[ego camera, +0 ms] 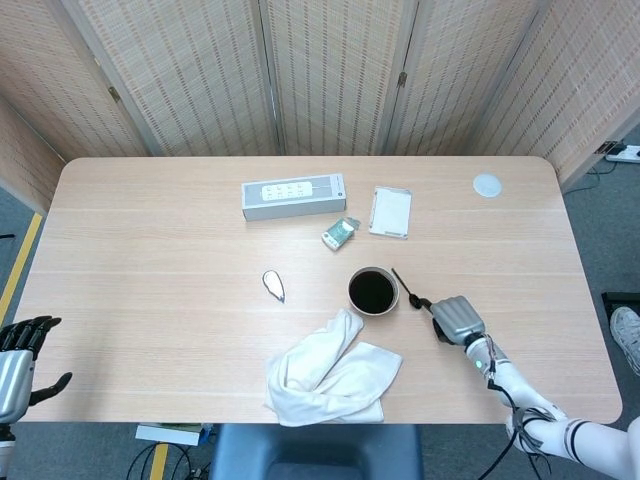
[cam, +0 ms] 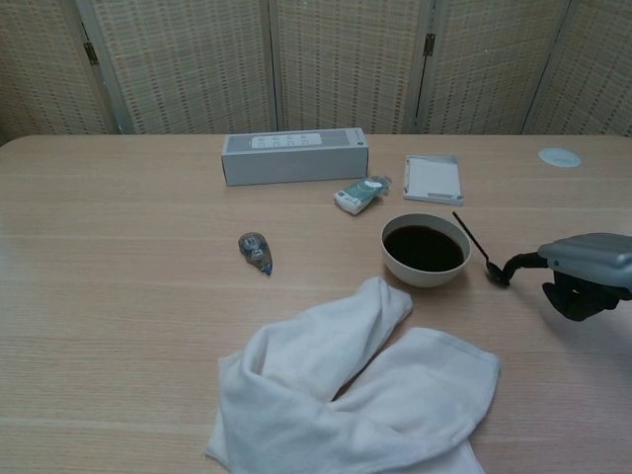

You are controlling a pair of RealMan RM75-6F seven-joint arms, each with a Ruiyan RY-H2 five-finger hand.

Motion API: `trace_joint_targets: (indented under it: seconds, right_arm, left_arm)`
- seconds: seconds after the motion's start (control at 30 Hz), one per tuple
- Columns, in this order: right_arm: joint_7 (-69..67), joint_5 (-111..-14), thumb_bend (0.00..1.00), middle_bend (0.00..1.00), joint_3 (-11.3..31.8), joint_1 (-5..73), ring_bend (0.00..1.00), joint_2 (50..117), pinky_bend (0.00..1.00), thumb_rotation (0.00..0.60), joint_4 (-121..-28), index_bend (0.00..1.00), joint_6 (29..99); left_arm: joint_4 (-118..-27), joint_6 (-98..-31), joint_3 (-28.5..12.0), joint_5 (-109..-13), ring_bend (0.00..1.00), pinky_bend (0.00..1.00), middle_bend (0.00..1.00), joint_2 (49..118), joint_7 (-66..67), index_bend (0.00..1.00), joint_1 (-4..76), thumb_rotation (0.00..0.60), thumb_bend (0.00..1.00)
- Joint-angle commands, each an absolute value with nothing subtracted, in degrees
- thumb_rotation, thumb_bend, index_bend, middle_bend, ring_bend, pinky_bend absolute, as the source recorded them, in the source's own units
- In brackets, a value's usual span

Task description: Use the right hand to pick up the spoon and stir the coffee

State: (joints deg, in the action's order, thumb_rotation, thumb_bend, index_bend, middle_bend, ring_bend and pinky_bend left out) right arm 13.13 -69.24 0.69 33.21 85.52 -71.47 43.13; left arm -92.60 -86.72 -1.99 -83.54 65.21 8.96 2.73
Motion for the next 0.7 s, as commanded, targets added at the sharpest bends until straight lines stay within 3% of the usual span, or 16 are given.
trace_joint_targets:
  seconds: [0.03,0.7]
  right_arm:
    - [12.9,-70.3,0.79,1.00,-0.4,32.2,1.00,83.9,1.00,0.600,-72.4,0.23,44.2]
    - [10.0,-73.1,0.79,1.00,-0.8,31.4,1.00,83.2,1.00,0.600,-71.7,0.23,45.2]
  left_arm:
    - [-92.7,-86.7,-2.0,-83.6,0.19,0.19,0.21,65.2,9.0,0.22,2.8,0.600,0.21]
    - [-93.9,-87.1,-1.8,-84.0,0.19,0.19,0.21,64.8,9.8,0.22,2.4,0.600,0.22]
